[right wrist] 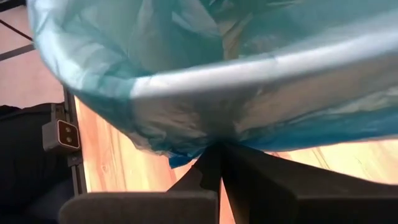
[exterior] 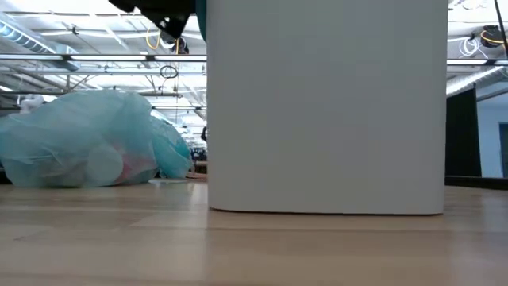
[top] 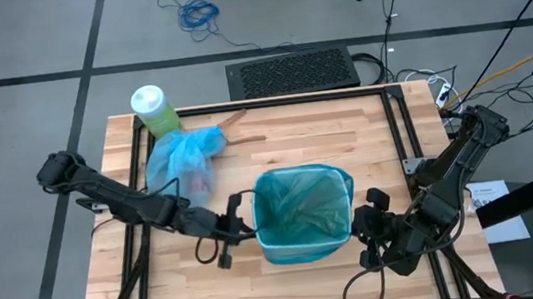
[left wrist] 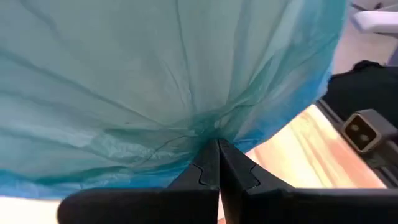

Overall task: Place trash/remove bag and relplace
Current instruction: Insert the plastic bag in the white trash bin

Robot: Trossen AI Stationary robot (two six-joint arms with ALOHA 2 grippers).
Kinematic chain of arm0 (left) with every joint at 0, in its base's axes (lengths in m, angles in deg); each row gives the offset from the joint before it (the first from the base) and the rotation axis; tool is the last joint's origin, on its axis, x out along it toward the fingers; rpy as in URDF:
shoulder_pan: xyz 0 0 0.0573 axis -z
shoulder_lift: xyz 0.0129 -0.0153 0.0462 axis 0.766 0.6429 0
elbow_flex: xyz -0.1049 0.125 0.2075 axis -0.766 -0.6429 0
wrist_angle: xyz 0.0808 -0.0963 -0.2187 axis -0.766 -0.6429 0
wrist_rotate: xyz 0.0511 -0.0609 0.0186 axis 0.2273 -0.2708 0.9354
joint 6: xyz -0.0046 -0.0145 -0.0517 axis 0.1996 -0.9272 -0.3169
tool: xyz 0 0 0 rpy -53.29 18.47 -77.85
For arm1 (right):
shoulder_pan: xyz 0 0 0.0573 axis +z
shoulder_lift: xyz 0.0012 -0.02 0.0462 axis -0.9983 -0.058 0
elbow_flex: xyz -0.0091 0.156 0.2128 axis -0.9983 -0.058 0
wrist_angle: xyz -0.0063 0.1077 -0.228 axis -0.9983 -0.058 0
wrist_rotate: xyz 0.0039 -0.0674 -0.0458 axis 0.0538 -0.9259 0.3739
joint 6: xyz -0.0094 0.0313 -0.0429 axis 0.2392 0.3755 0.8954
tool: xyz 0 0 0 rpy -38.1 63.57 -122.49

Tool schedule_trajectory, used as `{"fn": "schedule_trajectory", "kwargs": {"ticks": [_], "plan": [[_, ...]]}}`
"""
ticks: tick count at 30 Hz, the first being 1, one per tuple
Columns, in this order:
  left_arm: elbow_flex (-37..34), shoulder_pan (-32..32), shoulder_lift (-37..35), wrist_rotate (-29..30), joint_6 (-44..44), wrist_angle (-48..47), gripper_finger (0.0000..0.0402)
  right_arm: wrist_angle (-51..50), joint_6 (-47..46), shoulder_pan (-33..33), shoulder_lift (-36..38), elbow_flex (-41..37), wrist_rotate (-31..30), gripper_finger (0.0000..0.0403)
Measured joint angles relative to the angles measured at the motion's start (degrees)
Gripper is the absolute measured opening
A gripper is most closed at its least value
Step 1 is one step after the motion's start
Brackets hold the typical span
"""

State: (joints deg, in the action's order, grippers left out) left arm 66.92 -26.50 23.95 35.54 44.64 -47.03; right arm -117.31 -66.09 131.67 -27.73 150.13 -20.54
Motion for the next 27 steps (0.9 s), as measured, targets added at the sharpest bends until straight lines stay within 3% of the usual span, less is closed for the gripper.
{"fn": "schedule_trajectory", "kwargs": {"ticks": [13,27], "plan": [[-0.5,-6.3,0.0,0.9,0.0,-2.6,0.0,-0.3,-1.5,-1.9,0.0,-2.9,1.2,0.0],[-0.5,-6.6,-7.7,5.3,-0.1,-13.1,0.0,-12.4,-3.2,1.8,0.3,9.3,-0.7,0.0]]}}
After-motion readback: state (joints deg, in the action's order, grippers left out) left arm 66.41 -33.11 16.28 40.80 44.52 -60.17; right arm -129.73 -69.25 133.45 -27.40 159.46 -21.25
